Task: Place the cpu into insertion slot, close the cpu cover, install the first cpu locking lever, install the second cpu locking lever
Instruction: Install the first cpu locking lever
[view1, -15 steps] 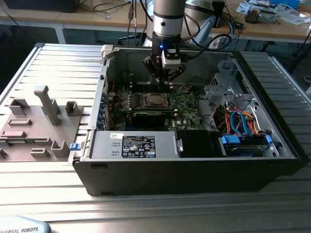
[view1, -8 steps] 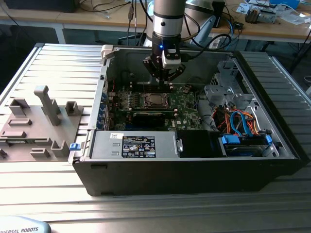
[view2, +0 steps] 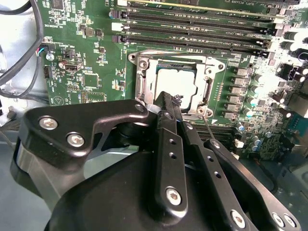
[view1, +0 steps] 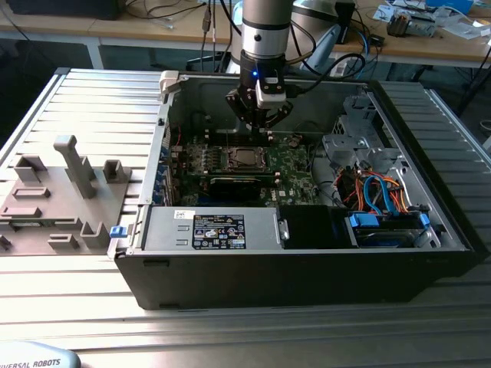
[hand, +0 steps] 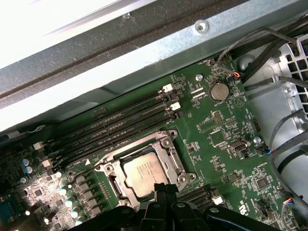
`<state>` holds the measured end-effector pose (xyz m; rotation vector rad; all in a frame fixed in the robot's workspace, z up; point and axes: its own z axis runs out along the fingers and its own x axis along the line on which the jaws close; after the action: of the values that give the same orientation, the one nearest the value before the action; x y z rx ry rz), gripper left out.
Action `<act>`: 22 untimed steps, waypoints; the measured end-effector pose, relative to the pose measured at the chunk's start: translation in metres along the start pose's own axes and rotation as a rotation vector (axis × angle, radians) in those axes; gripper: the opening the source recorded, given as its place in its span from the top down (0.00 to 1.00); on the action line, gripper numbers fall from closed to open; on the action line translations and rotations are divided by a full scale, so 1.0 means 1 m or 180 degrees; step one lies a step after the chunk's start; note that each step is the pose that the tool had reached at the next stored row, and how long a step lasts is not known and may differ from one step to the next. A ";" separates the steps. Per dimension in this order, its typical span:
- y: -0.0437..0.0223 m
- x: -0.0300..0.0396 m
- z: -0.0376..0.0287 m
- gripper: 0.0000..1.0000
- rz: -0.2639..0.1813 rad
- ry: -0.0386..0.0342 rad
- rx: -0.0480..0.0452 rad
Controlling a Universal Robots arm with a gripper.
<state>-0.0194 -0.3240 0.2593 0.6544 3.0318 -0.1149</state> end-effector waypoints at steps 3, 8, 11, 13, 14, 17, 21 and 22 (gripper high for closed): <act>0.0000 0.0000 0.0000 0.89 -0.0006 0.0000 0.0000; 0.0000 0.0000 0.0000 0.89 -0.0018 -0.0001 -0.0001; 0.0000 0.0000 0.0000 0.89 -0.0024 -0.0002 -0.0001; 0.0000 0.0000 0.0000 0.89 -0.0029 -0.0002 -0.0001; 0.0000 0.0000 0.0000 0.89 -0.0032 -0.0002 -0.0002; 0.0000 0.0000 0.0000 0.89 -0.0041 -0.0003 -0.0002; 0.0000 0.0000 0.0000 0.89 -0.0051 -0.0003 -0.0003; 0.0000 0.0000 0.0000 0.89 -0.0054 -0.0004 -0.0003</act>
<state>-0.0194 -0.3240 0.2593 0.6284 3.0367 -0.1144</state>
